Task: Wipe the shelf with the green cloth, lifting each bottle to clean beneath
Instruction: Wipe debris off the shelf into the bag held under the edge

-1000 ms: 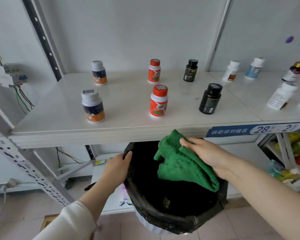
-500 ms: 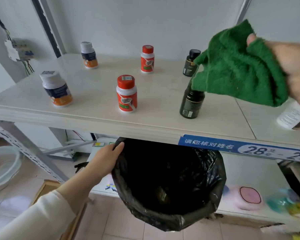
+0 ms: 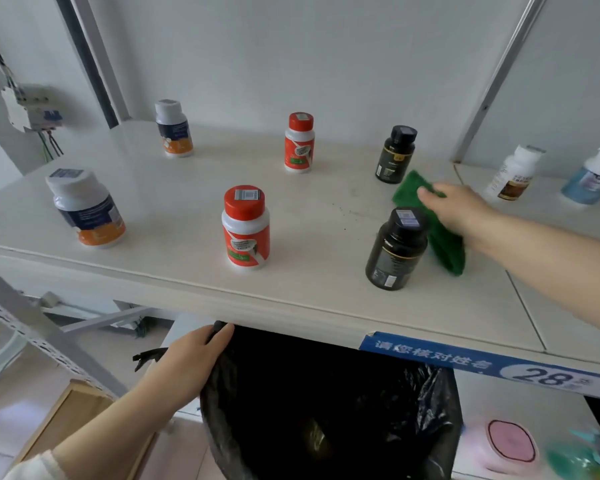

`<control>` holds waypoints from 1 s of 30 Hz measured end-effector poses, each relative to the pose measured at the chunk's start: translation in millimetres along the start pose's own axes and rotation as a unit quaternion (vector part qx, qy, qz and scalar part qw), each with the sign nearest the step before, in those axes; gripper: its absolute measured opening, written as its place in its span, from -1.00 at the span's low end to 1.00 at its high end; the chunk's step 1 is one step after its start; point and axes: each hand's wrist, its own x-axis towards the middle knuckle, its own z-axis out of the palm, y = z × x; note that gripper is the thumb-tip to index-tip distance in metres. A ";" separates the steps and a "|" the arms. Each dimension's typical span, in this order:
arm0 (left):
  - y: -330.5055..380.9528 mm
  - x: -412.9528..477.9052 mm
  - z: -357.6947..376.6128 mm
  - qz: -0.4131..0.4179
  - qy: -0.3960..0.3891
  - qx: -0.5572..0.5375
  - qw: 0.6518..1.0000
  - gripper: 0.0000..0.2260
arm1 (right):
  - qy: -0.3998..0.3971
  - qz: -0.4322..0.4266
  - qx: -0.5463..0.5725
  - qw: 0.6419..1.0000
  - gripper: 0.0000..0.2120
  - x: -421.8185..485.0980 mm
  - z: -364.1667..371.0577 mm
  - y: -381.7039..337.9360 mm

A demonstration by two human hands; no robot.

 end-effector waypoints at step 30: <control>-1.6 5.0 1.2 0.045 0.012 -0.018 0.999 -0.82 | -0.049 -0.119 -0.095 0.987 -0.57 86.6 90.5 -43.9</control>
